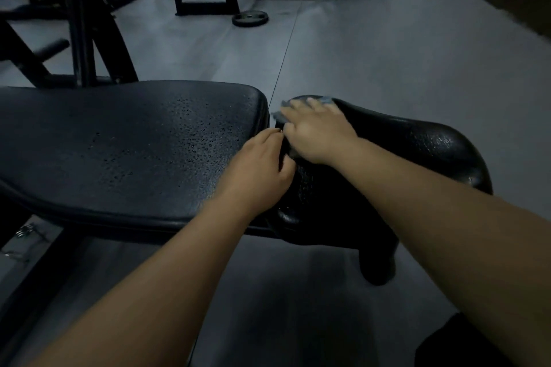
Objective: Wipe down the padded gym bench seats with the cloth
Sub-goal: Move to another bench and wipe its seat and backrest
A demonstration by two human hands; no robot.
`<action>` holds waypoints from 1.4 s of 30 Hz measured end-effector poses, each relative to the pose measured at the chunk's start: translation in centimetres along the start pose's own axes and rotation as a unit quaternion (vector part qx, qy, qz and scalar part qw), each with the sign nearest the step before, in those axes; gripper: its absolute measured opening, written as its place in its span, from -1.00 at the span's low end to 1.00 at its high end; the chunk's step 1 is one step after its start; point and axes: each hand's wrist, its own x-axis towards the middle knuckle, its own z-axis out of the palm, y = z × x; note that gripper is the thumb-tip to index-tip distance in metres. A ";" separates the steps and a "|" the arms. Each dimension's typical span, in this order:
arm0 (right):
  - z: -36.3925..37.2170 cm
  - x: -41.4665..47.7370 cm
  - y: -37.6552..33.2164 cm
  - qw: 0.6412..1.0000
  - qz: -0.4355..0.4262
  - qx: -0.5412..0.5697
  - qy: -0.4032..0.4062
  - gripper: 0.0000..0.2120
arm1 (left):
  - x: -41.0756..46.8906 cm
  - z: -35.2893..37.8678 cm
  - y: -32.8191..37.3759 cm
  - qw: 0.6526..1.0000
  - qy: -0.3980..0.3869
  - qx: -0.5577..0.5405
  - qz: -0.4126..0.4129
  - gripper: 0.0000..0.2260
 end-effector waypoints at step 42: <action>0.7 -10.9 0.0 0.994 0.064 -0.021 0.084 -0.37 | -1.6 -1.9 -1.3 0.998 0.002 0.060 -0.002 -0.62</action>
